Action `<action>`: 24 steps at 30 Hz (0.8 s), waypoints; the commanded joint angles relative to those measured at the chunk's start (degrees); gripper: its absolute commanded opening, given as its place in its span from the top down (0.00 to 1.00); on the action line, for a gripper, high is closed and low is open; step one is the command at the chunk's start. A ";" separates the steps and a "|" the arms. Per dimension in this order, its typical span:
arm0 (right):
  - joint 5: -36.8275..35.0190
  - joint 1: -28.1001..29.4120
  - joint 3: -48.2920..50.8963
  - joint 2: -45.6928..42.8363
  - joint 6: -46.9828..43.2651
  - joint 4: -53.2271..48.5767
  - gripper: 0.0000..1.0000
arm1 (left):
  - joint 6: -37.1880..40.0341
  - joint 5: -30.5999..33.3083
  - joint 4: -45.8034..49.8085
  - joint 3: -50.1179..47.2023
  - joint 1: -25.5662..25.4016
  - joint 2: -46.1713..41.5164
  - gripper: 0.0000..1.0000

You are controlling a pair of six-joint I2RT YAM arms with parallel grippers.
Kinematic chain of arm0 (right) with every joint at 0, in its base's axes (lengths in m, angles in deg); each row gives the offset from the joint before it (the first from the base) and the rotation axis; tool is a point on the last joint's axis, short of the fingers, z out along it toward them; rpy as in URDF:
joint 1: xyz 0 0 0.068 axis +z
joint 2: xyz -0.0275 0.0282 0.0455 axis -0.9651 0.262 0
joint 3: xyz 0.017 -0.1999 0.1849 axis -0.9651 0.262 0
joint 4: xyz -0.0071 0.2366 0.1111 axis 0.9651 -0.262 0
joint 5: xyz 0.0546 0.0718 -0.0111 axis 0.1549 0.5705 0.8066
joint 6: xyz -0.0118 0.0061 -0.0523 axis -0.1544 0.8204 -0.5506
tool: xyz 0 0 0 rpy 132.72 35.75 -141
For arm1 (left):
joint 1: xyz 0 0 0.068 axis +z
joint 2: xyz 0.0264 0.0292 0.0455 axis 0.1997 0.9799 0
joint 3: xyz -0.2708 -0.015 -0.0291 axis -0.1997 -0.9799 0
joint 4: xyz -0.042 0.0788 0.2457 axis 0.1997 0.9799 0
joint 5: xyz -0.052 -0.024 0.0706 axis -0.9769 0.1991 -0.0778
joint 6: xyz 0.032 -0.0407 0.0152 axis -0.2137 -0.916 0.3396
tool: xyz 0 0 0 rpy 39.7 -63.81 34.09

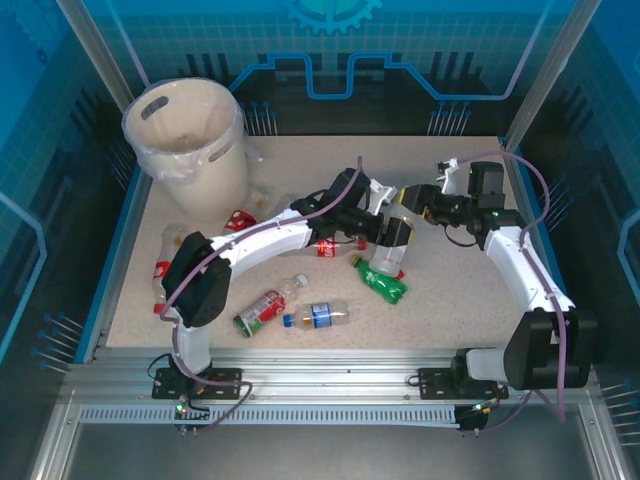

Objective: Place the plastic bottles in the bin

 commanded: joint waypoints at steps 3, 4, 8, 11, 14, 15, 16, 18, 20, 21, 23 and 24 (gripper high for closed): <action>1.76 1.13 0.50 -1.38 0.18 0.35 0.48 | -0.66 1.61 0.19 0.44 0.21 0.10 0.37; 1.74 0.99 0.26 -1.37 -0.28 -0.16 0.42 | -0.47 1.69 0.36 0.44 0.19 0.09 0.38; 0.54 -0.65 -1.06 -2.32 -3.50 -4.42 0.28 | -0.14 2.32 0.70 0.14 0.29 -0.08 0.39; 0.93 -2.80 -1.66 -3.72 -5.73 -7.86 0.22 | -0.08 2.69 0.70 -0.39 0.56 -0.35 0.39; 1.15 -5.12 -1.56 -5.87 -7.09 -10.12 0.20 | 0.11 3.05 0.89 -0.89 1.18 -0.66 0.39; 1.29 -5.85 -1.40 -6.49 -7.30 -10.55 0.20 | 0.39 3.24 1.31 -0.84 1.52 -0.76 0.39; 1.23 -6.66 -1.11 -7.37 -7.48 -10.79 0.21 | 0.80 3.61 2.25 -0.65 1.93 -0.95 0.39; 0.66 -7.67 -0.26 -8.65 -7.85 -11.18 0.20 | 1.94 3.99 4.47 0.30 3.40 -1.55 0.40; -1.32 -7.92 0.47 -9.44 -8.76 -12.01 0.21 | 2.86 4.15 7.67 3.34 5.63 -2.01 0.47; -2.07 -7.84 0.77 -9.48 -9.01 -12.35 0.21 | 3.46 3.69 9.24 5.34 6.91 -2.08 0.50; -2.47 -7.71 1.49 -9.13 -8.98 -12.54 0.21 | 6.04 4.23 13.99 10.97 9.81 -2.27 0.53; -2.56 -7.44 1.84 -9.10 -9.09 -12.64 0.21 | 7.32 4.81 16.16 13.60 11.15 -2.48 0.55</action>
